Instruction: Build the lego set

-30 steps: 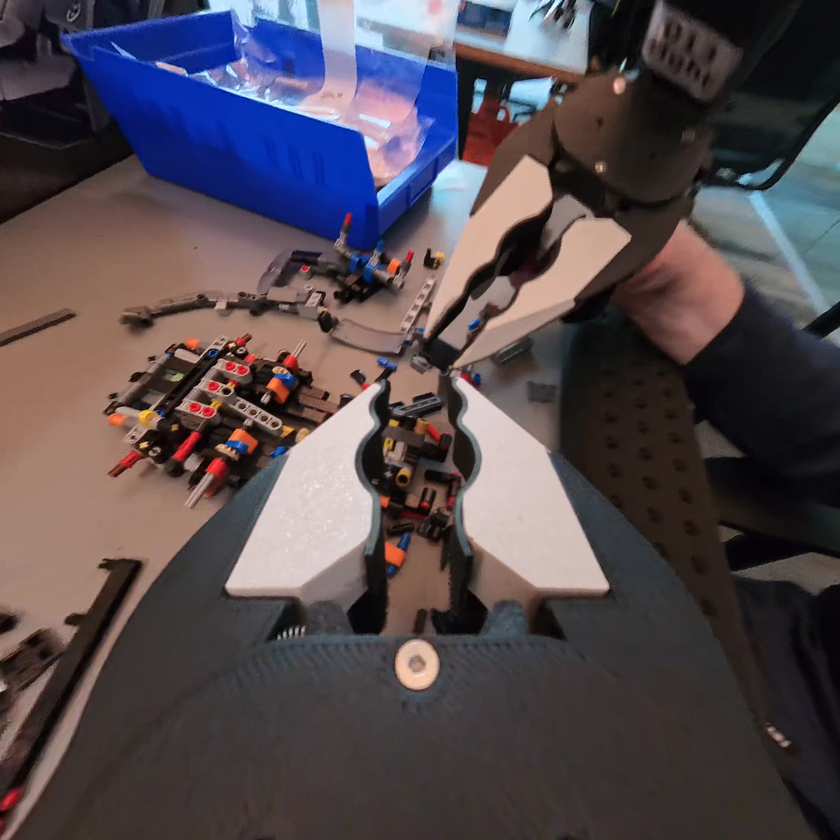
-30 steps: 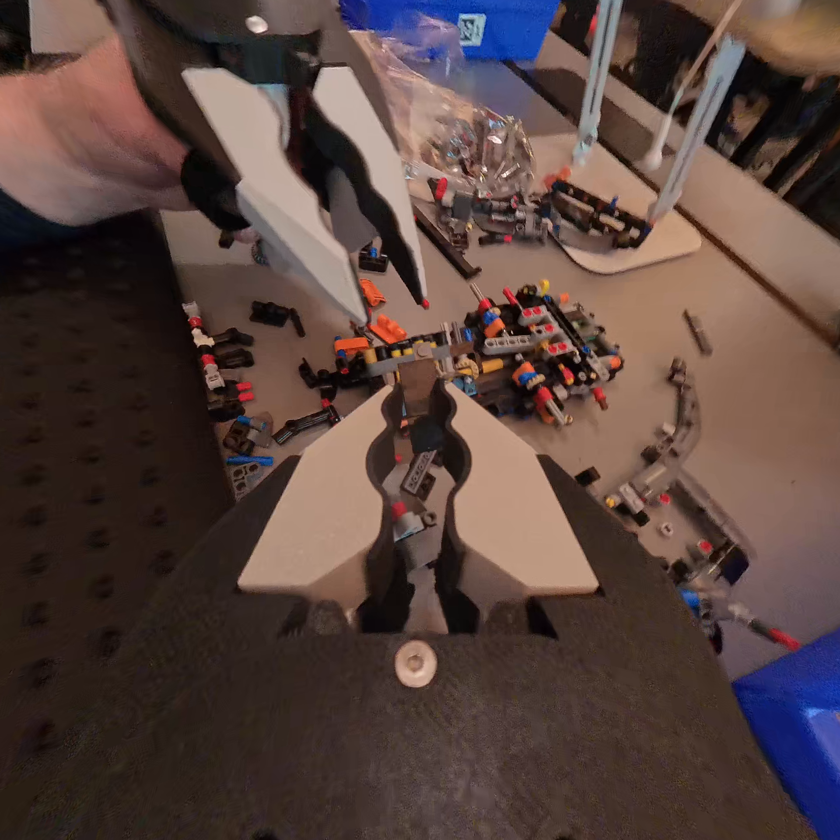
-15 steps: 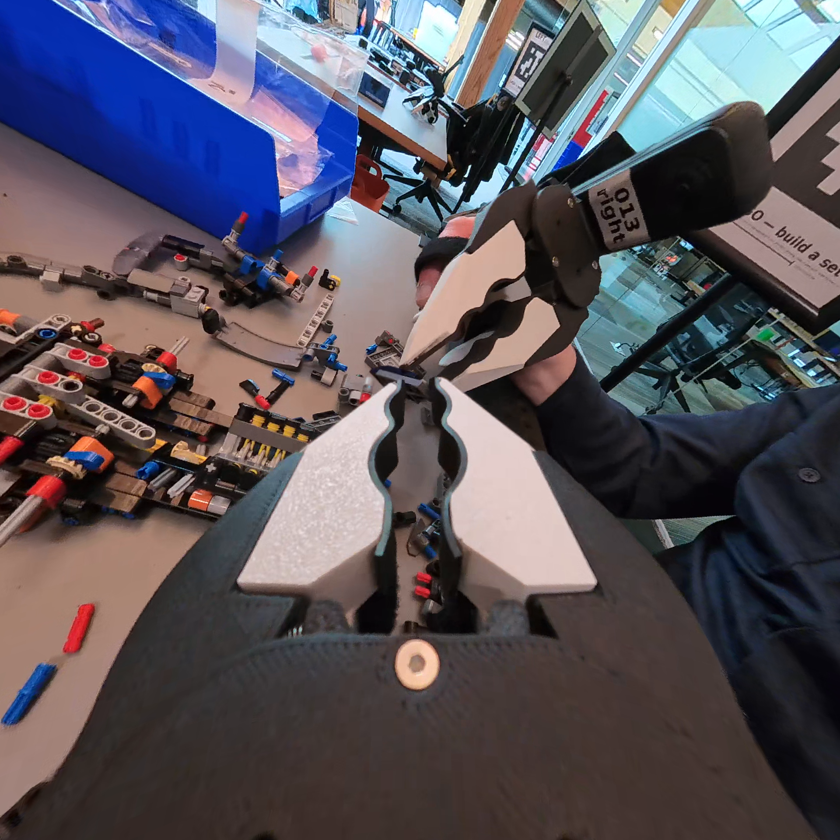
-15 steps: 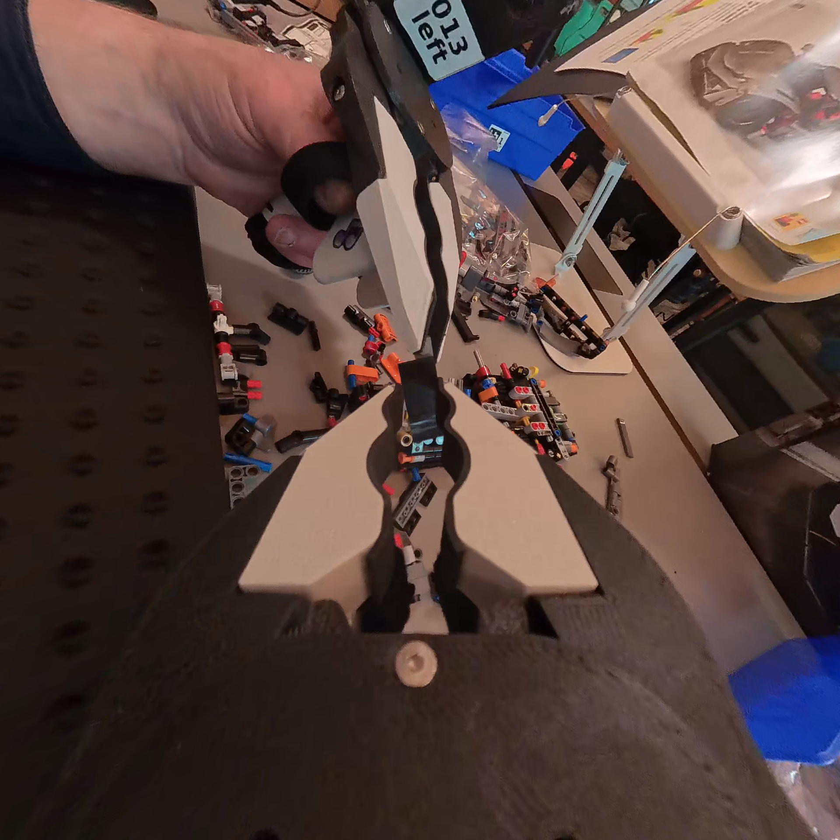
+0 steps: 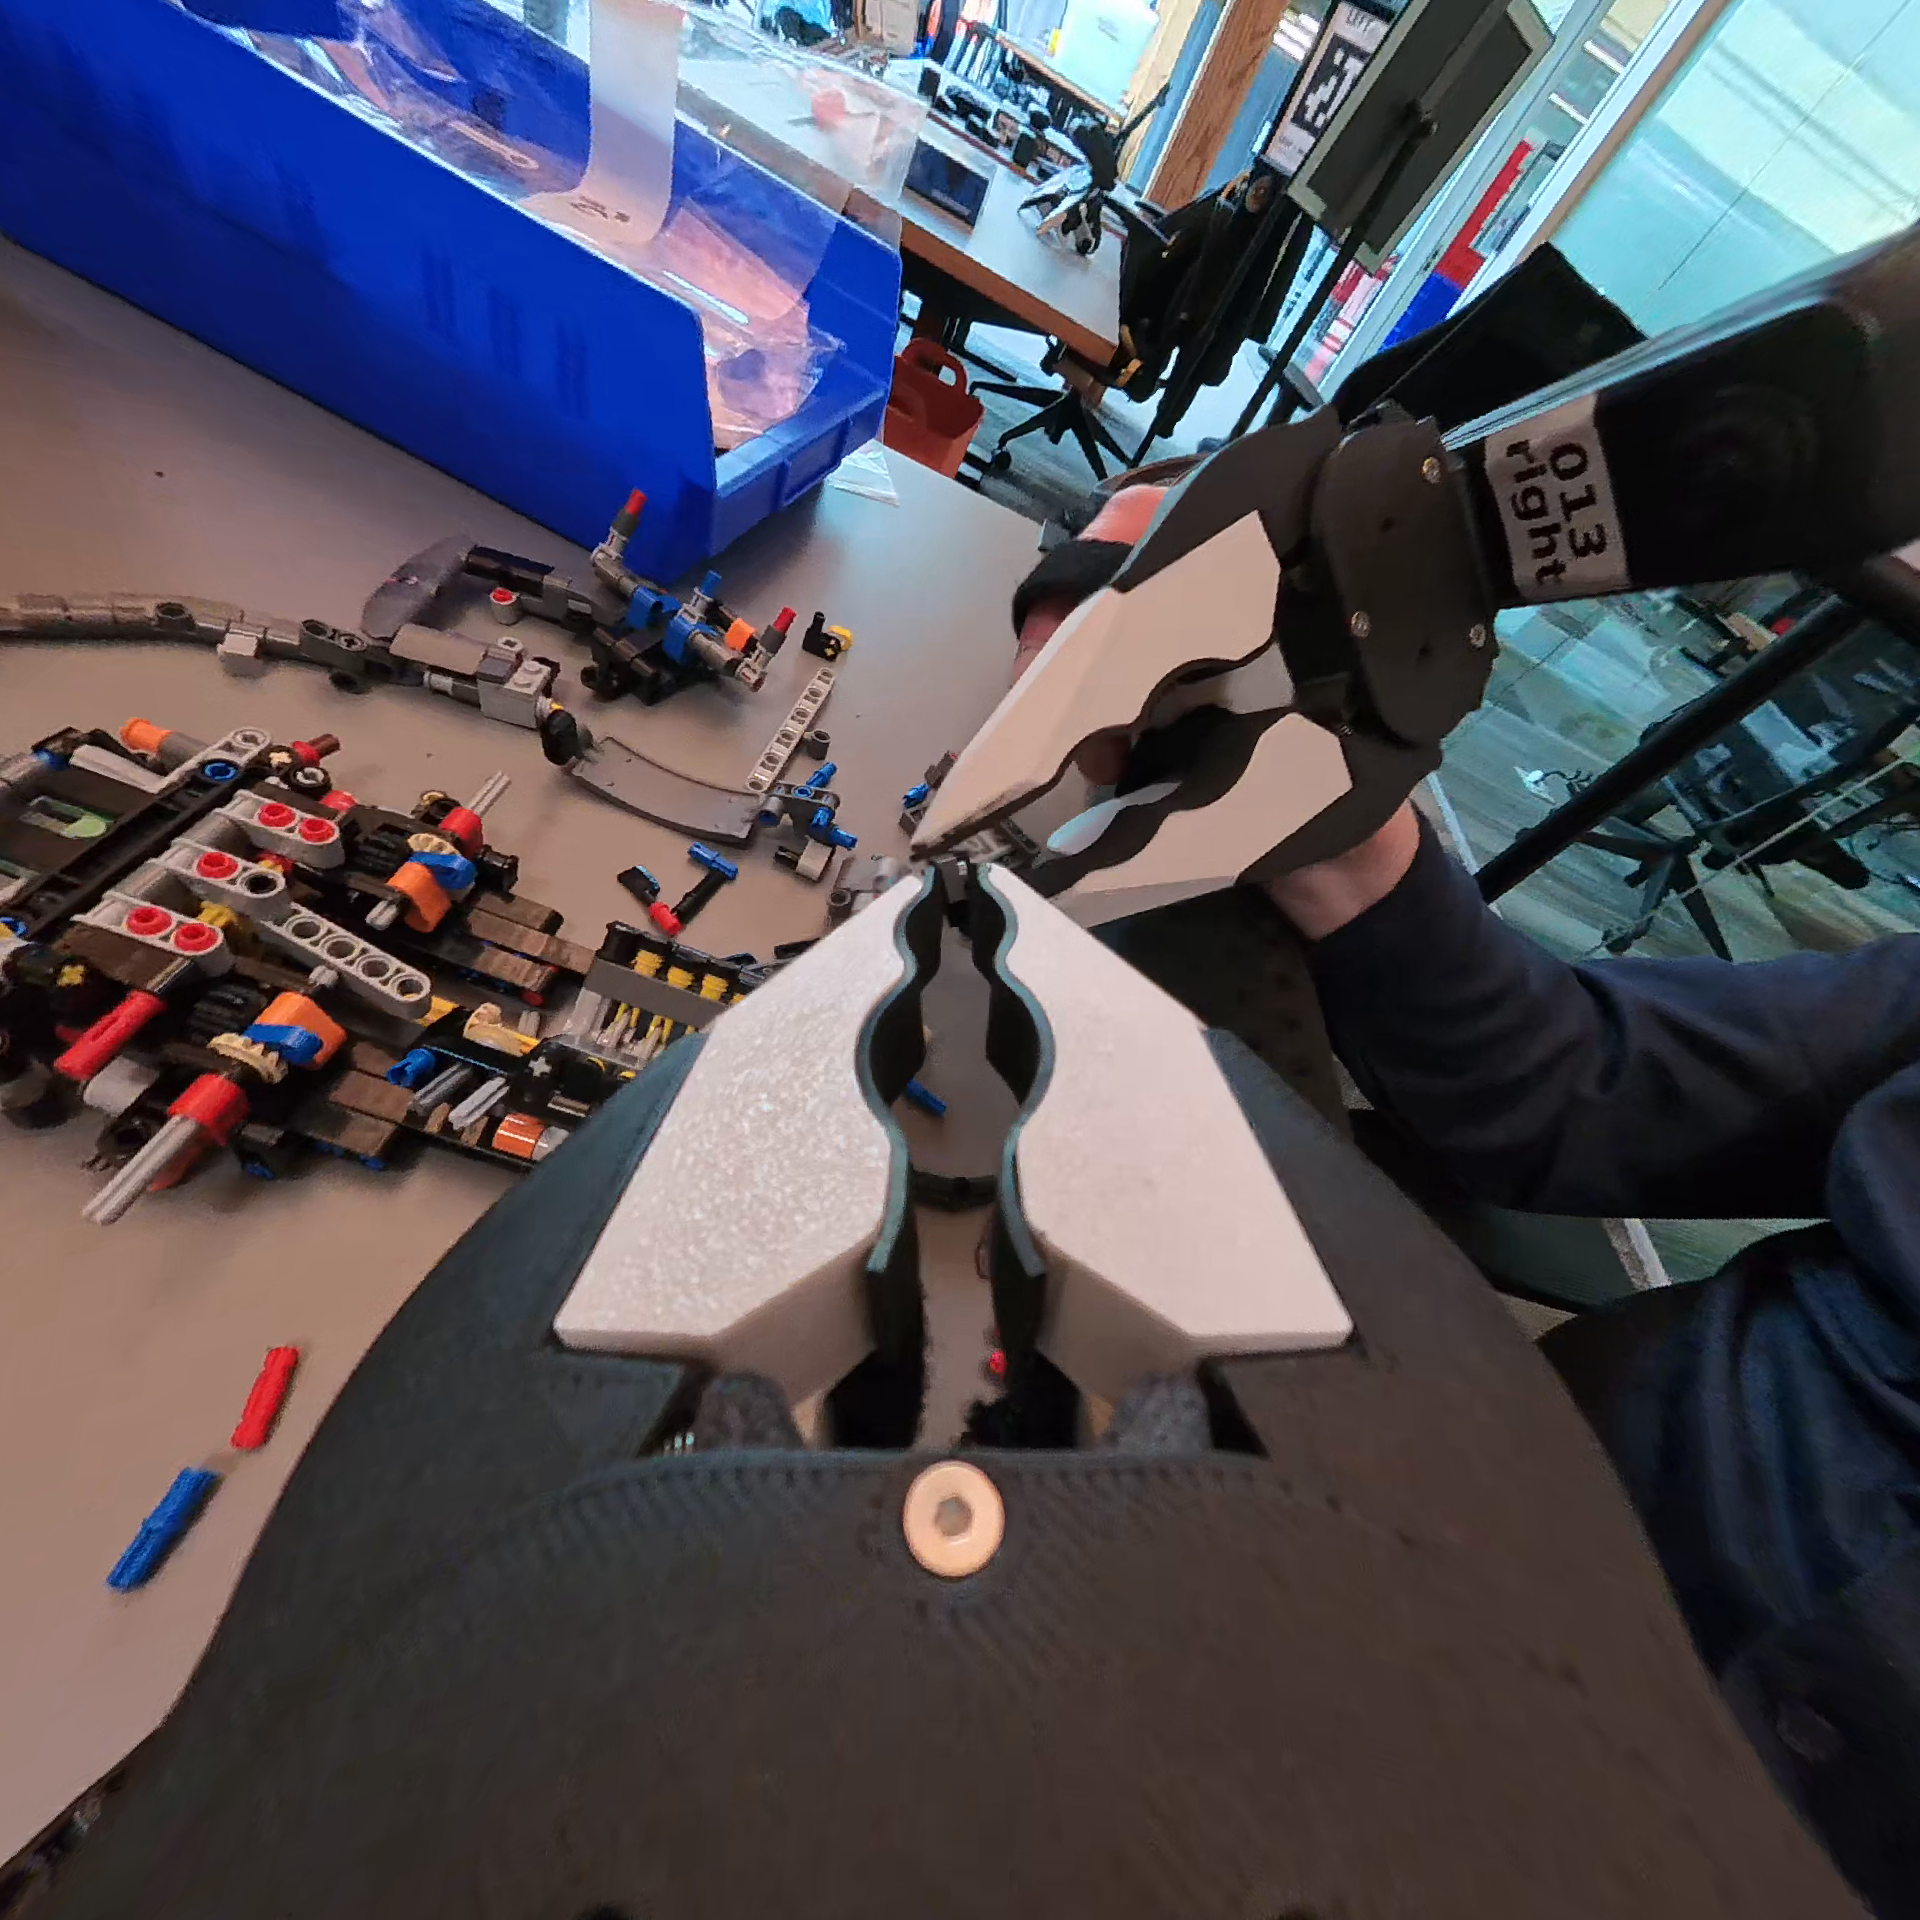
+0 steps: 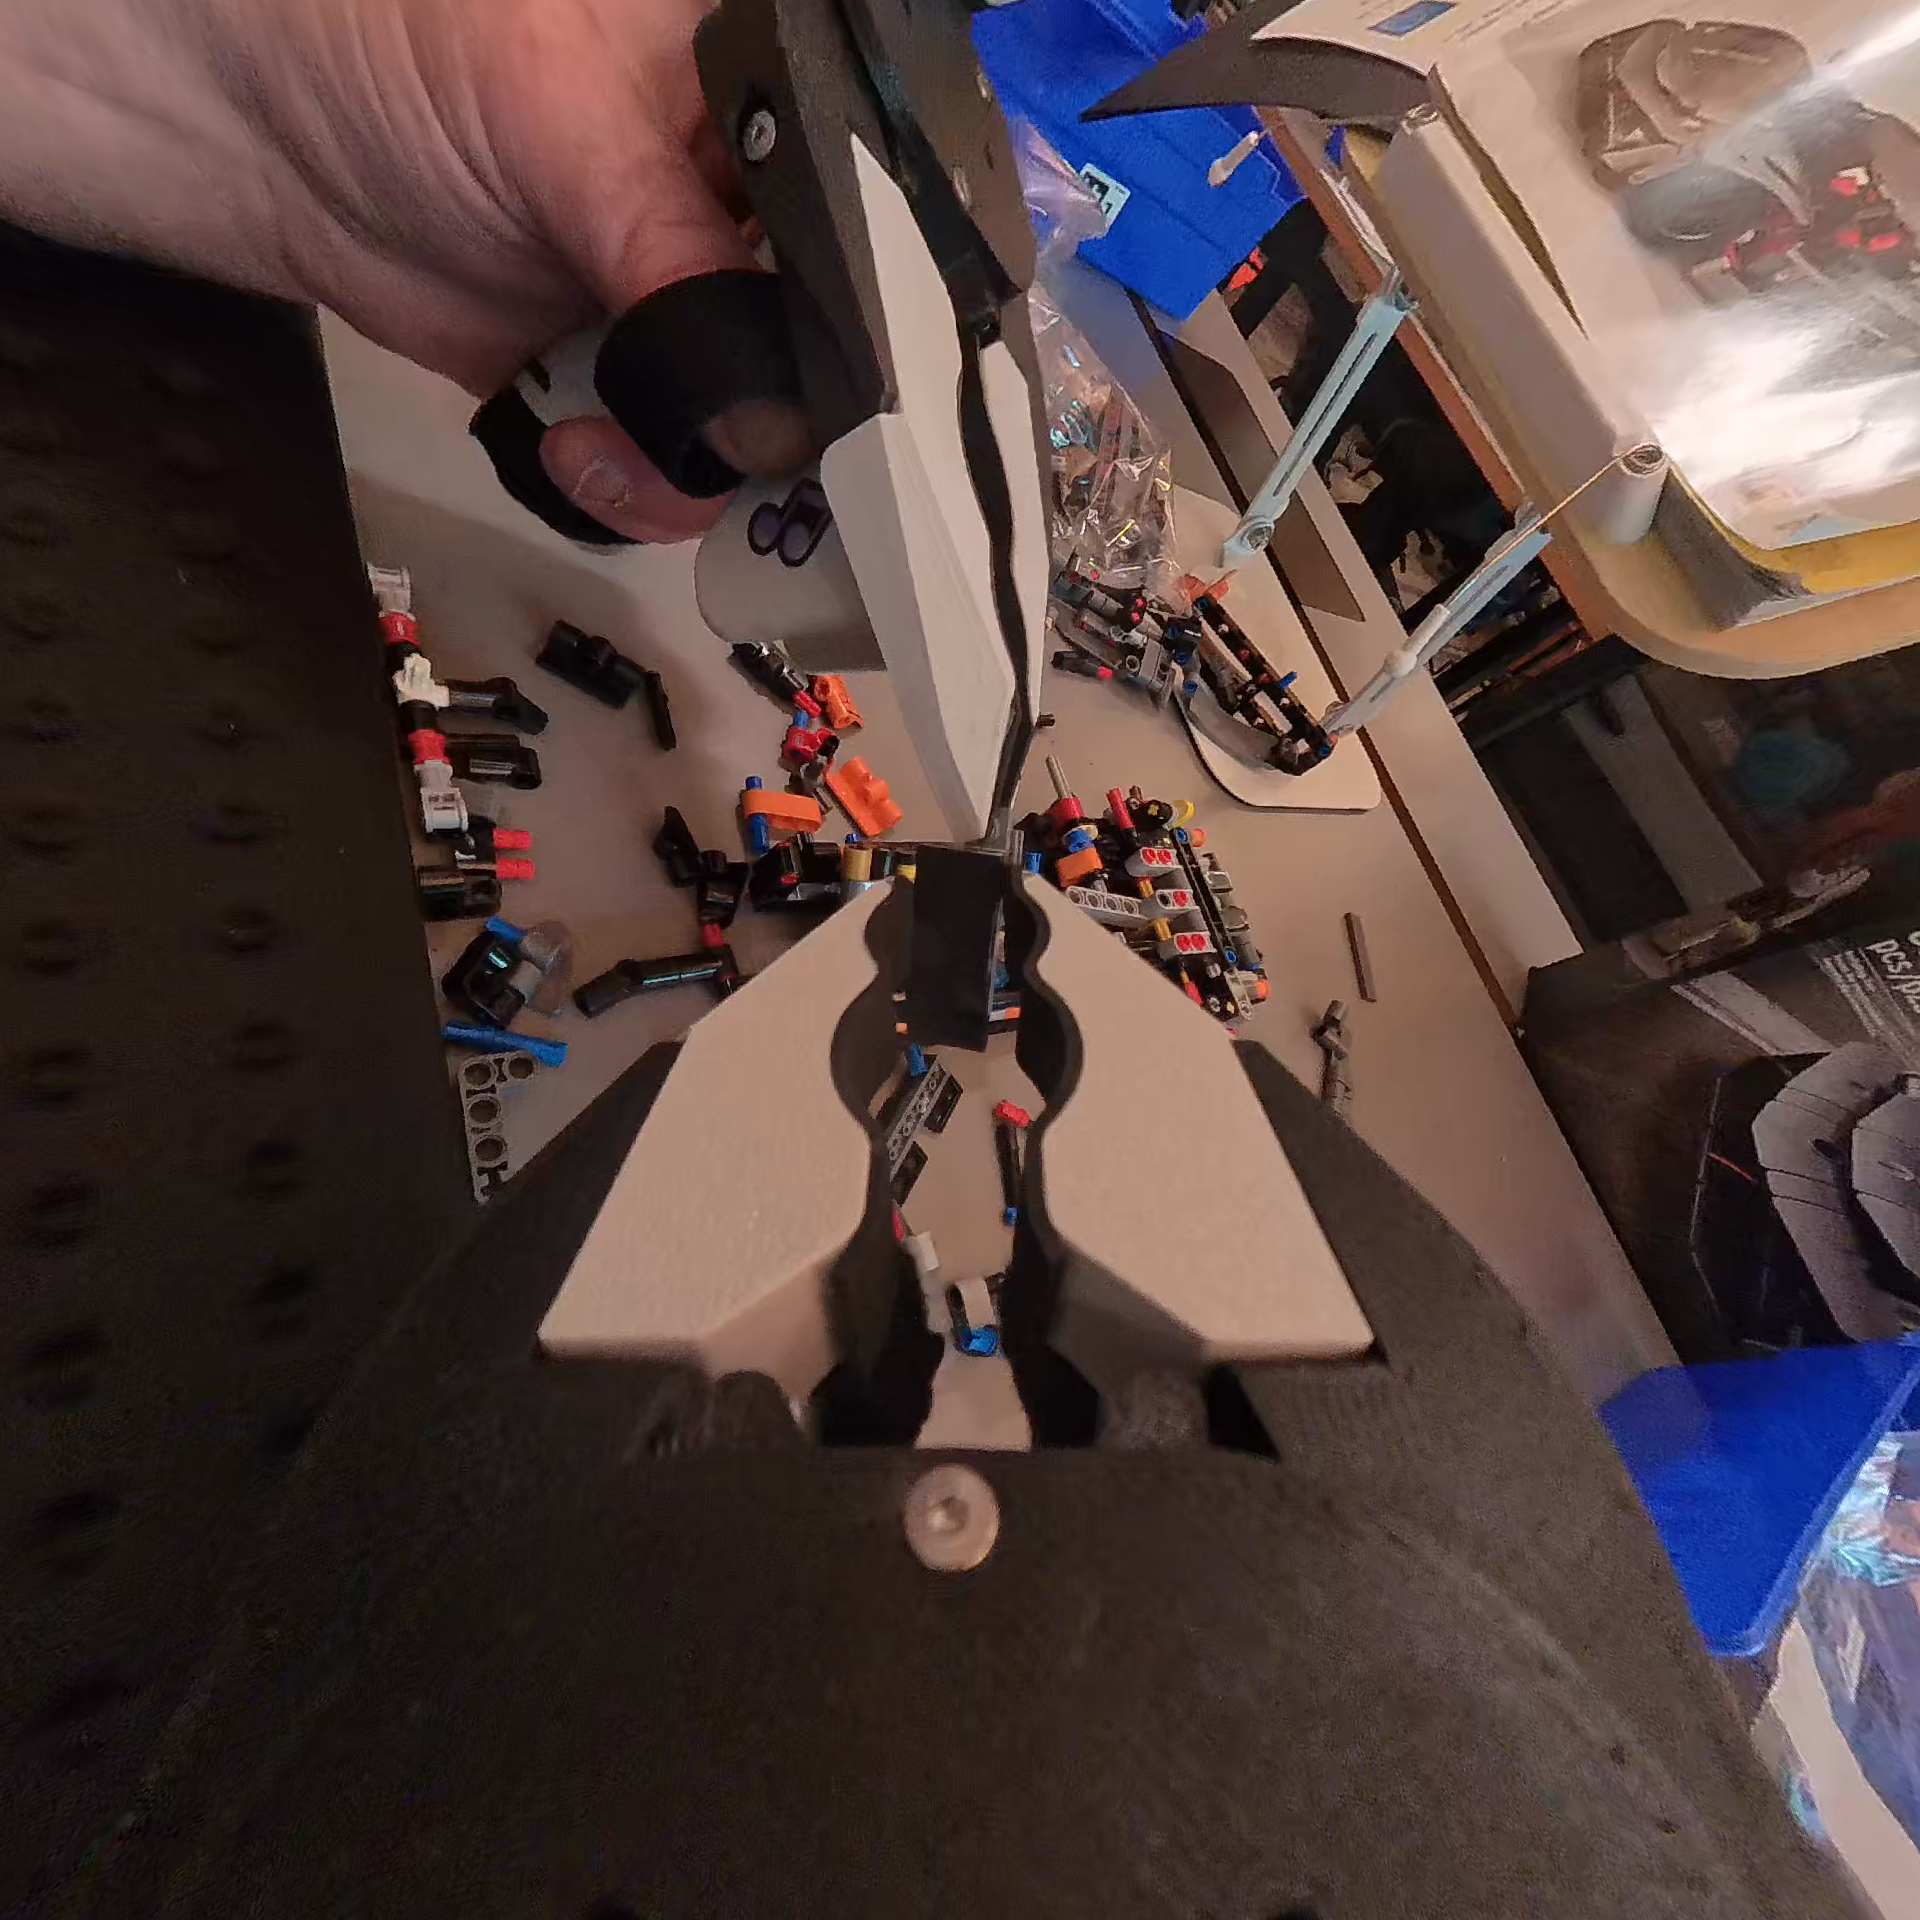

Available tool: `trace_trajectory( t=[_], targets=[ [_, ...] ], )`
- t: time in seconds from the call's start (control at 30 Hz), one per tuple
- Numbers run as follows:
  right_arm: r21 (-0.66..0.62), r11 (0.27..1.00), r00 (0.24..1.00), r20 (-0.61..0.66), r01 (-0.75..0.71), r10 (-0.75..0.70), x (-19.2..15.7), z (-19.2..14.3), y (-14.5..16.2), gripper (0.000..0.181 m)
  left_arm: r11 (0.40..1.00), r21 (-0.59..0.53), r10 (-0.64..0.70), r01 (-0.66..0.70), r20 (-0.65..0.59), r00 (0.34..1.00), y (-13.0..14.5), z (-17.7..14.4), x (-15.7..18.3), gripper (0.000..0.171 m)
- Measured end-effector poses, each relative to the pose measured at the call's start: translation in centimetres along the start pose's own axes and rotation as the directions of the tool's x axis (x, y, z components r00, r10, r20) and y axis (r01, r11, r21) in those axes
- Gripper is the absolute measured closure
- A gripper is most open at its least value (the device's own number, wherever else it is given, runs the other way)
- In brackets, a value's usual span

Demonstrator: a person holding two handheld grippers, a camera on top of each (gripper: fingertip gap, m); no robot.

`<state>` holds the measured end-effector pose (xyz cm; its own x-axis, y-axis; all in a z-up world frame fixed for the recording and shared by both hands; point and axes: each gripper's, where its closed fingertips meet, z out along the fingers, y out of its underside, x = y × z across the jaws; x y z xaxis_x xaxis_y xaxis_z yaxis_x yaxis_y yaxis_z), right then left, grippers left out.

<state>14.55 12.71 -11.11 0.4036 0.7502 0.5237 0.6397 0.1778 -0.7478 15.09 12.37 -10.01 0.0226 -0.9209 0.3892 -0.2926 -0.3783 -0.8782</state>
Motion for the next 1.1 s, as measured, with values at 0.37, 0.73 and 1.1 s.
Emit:
trace_trajectory(
  t=[0.37,0.73,1.1],
  targets=[
    [0.159,0.914,0.924,0.156,-0.373,0.350,0.9,-1.1,-2.0,0.168,0.993,0.118,-0.002,0.008,-0.045,0.999,-1.9,-0.9,0.8,0.170],
    [0.033,0.993,0.986,-0.119,-0.113,0.116,1.9,0.2,-1.2,0.157,0.987,0.148,-0.063,0.056,0.044,0.997,-2.1,-0.3,-0.4,0.170],
    [0.170,0.906,0.921,0.042,-0.388,0.387,2.1,-0.6,-2.2,0.168,0.981,0.192,-0.043,0.040,0.009,0.999,-2.8,-0.7,0.3,0.171]
  ],
)
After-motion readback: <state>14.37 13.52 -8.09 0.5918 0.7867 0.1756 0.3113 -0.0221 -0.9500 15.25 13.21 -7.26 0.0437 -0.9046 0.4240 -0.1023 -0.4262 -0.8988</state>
